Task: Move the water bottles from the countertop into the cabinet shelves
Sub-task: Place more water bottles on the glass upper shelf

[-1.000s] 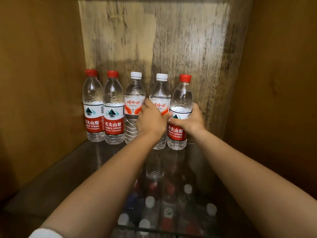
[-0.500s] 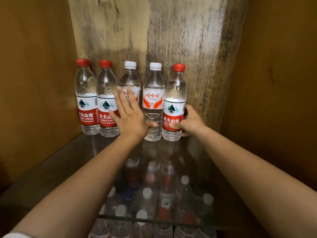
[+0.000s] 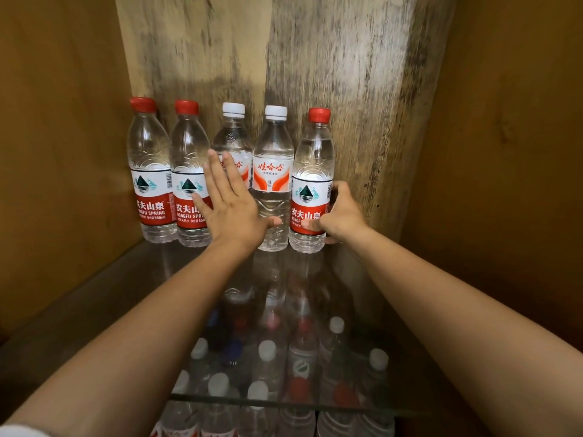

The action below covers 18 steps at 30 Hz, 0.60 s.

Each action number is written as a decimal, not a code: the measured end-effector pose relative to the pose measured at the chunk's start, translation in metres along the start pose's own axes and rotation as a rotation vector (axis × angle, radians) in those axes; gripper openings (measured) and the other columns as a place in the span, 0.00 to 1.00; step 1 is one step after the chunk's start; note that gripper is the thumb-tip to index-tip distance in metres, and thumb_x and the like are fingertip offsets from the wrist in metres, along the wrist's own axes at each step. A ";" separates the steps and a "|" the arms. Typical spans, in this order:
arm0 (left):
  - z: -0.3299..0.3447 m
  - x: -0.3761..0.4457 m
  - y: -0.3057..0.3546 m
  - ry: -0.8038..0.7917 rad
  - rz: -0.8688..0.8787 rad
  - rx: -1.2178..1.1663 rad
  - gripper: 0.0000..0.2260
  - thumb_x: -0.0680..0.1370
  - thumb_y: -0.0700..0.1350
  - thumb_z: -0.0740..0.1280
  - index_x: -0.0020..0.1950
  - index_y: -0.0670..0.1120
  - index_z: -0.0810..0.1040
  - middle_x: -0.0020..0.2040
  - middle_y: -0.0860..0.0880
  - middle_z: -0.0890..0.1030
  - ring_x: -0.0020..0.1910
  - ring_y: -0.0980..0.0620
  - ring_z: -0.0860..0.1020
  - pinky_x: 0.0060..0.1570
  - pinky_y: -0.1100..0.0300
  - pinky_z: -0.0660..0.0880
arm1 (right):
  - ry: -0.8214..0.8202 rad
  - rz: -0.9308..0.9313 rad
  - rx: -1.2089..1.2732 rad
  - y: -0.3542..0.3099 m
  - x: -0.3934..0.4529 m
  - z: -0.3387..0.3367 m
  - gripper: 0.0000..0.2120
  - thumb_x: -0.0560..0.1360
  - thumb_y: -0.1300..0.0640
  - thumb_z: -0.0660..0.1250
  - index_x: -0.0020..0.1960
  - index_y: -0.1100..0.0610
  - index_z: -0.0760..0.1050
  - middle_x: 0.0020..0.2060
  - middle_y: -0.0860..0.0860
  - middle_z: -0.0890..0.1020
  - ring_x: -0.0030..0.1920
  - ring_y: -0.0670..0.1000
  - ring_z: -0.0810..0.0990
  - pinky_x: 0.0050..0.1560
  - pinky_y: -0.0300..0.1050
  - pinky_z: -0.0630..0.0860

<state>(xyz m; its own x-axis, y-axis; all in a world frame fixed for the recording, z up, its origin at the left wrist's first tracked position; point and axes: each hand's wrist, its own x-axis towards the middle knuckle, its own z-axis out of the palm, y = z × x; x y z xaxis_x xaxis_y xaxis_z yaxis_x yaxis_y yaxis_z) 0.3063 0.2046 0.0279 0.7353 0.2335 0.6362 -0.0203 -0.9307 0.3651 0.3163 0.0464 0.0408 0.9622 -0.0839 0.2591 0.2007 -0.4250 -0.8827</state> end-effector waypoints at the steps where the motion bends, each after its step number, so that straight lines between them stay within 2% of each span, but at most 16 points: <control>1: 0.000 0.000 0.000 -0.001 -0.001 0.000 0.59 0.64 0.62 0.73 0.74 0.42 0.31 0.75 0.44 0.32 0.75 0.45 0.34 0.71 0.40 0.42 | 0.000 -0.001 -0.003 0.000 0.000 0.000 0.36 0.64 0.66 0.75 0.65 0.53 0.61 0.61 0.54 0.74 0.62 0.57 0.73 0.56 0.60 0.76; 6: -0.001 -0.001 -0.001 0.004 0.007 0.010 0.59 0.65 0.62 0.72 0.74 0.43 0.31 0.75 0.44 0.32 0.75 0.45 0.35 0.71 0.40 0.43 | -0.010 -0.009 0.012 0.002 -0.002 0.003 0.36 0.66 0.67 0.73 0.68 0.53 0.61 0.63 0.54 0.74 0.64 0.57 0.72 0.59 0.60 0.74; 8: -0.002 -0.002 -0.001 -0.007 0.002 0.025 0.59 0.65 0.62 0.72 0.74 0.43 0.30 0.75 0.44 0.32 0.75 0.45 0.35 0.71 0.40 0.43 | -0.013 -0.029 0.000 0.004 -0.002 0.004 0.36 0.67 0.66 0.73 0.69 0.54 0.59 0.64 0.54 0.73 0.64 0.57 0.72 0.62 0.57 0.73; 11: -0.004 -0.004 0.000 -0.026 -0.013 0.051 0.58 0.66 0.63 0.71 0.73 0.43 0.30 0.75 0.44 0.31 0.75 0.45 0.35 0.71 0.41 0.43 | 0.009 -0.055 -0.024 0.005 -0.004 0.005 0.36 0.68 0.65 0.72 0.69 0.54 0.57 0.64 0.55 0.73 0.64 0.56 0.72 0.60 0.53 0.71; 15: -0.014 -0.006 0.006 -0.114 -0.043 0.056 0.57 0.68 0.59 0.72 0.73 0.44 0.29 0.74 0.44 0.29 0.75 0.44 0.34 0.71 0.41 0.43 | -0.021 -0.029 -0.034 0.004 -0.009 0.006 0.34 0.69 0.64 0.71 0.69 0.56 0.56 0.64 0.56 0.72 0.64 0.57 0.72 0.62 0.54 0.71; 18: -0.022 -0.012 0.008 -0.217 -0.014 0.053 0.54 0.70 0.54 0.73 0.74 0.48 0.30 0.73 0.45 0.28 0.74 0.43 0.33 0.71 0.40 0.44 | -0.088 -0.006 -0.035 -0.003 -0.017 0.004 0.39 0.69 0.65 0.71 0.72 0.57 0.52 0.66 0.57 0.70 0.66 0.57 0.70 0.66 0.55 0.68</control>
<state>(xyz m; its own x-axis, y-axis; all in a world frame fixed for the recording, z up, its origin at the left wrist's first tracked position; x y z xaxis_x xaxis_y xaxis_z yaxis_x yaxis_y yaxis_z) 0.2824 0.2000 0.0379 0.8642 0.1856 0.4677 0.0224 -0.9428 0.3327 0.3001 0.0521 0.0373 0.9738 -0.0024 0.2275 0.2014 -0.4566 -0.8666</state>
